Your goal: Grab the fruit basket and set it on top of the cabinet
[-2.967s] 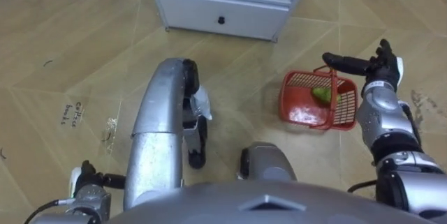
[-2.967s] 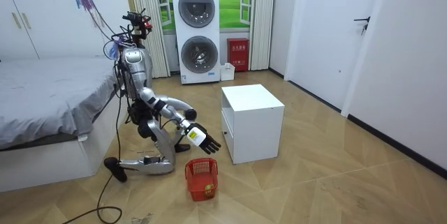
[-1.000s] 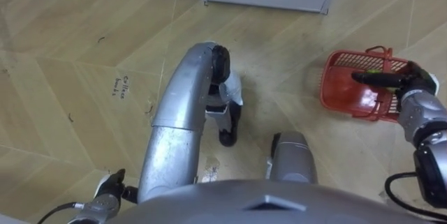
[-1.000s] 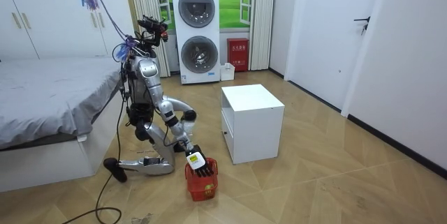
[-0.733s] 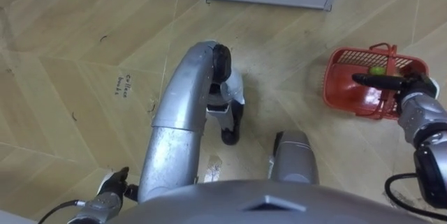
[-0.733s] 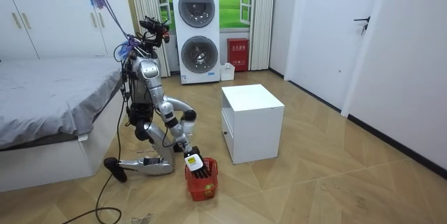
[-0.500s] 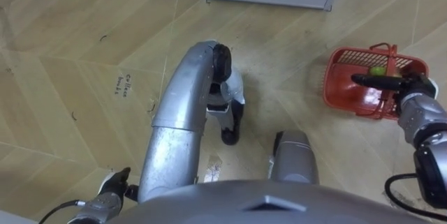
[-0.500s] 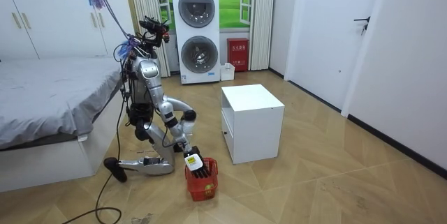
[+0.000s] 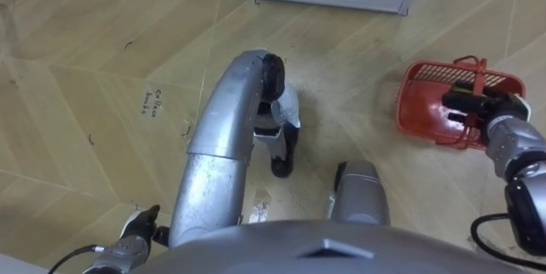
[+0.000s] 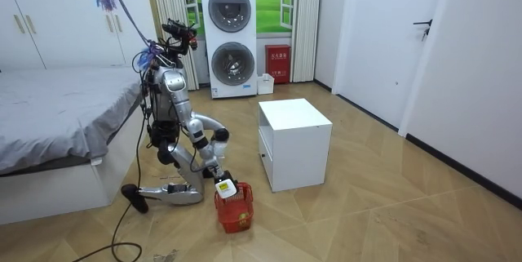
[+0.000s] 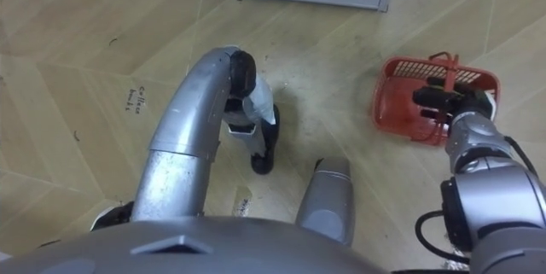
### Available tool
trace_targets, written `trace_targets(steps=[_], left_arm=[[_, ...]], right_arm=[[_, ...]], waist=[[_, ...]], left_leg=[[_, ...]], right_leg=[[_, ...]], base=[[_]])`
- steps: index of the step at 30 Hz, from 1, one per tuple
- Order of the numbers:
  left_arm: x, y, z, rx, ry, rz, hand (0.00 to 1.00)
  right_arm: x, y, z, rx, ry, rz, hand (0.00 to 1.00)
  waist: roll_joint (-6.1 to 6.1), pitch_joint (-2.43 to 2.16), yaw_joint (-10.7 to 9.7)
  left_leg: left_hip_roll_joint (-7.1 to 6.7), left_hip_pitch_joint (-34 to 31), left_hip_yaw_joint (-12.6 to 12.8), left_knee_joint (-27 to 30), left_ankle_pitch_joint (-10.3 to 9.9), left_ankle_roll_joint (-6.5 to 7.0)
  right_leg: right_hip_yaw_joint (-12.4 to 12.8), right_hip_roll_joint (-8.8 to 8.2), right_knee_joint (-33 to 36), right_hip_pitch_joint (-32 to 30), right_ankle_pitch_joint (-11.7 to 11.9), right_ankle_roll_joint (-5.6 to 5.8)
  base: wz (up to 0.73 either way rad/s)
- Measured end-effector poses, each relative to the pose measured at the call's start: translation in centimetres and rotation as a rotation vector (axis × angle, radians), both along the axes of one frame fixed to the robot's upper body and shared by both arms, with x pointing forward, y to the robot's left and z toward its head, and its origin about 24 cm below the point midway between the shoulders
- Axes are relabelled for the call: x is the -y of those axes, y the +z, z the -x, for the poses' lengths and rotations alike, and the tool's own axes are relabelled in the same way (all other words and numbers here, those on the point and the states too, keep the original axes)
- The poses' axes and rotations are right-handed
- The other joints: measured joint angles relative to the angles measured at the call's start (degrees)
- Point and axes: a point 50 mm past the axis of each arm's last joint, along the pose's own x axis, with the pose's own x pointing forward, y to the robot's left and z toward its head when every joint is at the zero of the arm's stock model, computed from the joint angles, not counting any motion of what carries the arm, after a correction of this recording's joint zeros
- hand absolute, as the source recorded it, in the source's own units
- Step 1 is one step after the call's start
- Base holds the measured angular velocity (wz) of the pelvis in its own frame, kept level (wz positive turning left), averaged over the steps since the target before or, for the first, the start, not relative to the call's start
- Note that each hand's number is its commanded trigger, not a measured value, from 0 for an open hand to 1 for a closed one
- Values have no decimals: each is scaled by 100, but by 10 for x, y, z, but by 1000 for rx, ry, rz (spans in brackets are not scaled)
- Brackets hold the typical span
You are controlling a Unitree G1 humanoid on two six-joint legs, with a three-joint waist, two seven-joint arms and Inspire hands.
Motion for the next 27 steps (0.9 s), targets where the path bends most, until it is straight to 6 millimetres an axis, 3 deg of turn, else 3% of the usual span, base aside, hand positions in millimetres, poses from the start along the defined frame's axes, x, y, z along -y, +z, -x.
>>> trace_targets(steps=[9, 17, 27], left_arm=[[5, -1, -3, 7, 12, 9, 0], [11, -1, -18, 41, 43, 28, 0], [7, 1, -29, 66, 82, 21, 0]], right_arm=[[0, -2, 3, -25, 23, 3, 100], [-1, -2, 3, -28, 23, 11, 100], [-2, -1, 0, -23, 33, 29, 100]], waist=[[-20, 11, 98], [-27, 15, 111], [-69, 24, 104]], left_leg=[[-4, 0, 0, -3, 4, -6], [-6, -5, -5, 19, 4, -5], [-21, 51, -178, 171, 4, -5]], right_leg=[[0, -2, 3, 0, -1, 1], [8, 16, 11, 12, -1, 2], [17, 214, 54, 196, -1, 2]], base=[[0], [0], [-3]])
